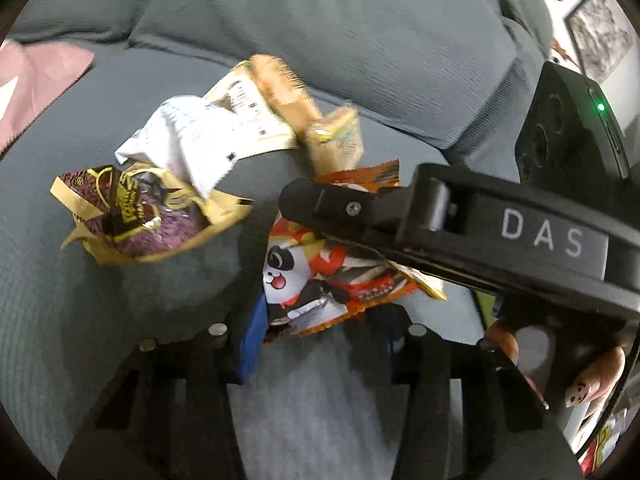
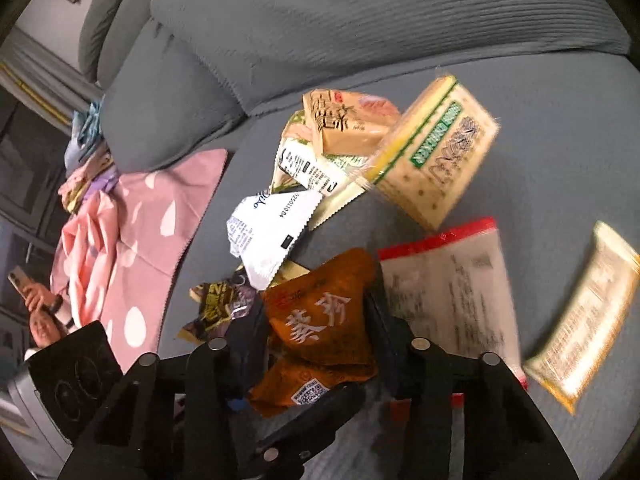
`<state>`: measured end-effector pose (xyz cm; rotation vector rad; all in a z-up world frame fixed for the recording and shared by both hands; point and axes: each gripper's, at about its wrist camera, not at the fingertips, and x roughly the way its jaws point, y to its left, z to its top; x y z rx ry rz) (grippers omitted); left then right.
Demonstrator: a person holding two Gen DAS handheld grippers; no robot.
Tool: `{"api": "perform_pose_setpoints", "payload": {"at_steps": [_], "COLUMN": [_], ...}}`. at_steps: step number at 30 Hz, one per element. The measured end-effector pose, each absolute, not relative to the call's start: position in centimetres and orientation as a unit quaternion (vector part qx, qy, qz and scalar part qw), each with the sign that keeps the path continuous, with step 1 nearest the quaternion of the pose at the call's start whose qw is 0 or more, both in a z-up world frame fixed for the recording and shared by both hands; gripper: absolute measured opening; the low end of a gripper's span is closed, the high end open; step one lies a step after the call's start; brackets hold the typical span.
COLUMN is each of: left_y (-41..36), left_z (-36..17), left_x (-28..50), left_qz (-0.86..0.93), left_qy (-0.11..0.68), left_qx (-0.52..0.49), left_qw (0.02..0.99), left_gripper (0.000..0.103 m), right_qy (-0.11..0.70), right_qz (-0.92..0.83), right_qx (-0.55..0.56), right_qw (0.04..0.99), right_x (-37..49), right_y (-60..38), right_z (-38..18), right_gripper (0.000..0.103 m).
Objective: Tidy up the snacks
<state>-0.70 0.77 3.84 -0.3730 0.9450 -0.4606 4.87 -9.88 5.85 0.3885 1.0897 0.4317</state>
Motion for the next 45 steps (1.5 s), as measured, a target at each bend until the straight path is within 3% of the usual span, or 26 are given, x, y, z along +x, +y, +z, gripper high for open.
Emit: {"api": "perform_pose_setpoints", "payload": {"at_steps": [12,23,45], "left_y": [-3.6,-11.4,-26.6], "left_z": [10.9,14.7,11.6], "left_x": [-6.5,-6.7,-5.4], "left_qz": [-0.320,-0.386,-0.515], "left_qy": [0.380,0.351,0.427], "left_qx": [-0.087,-0.021,0.042], "left_qw": [0.864,0.853,0.742], "left_gripper": [0.044,0.044,0.044], "right_qy": [0.400,0.337,0.338], "right_qz": [0.175,0.113,-0.077], "right_qx": [0.185,0.211,0.352], "right_qw": [0.880,0.911,0.869], "right_x": [-2.8,-6.9,-10.2], "right_y": [-14.0,-22.0,-35.9], "right_z": [13.5,17.3,13.3], "right_gripper": [0.045,0.045,0.055]}}
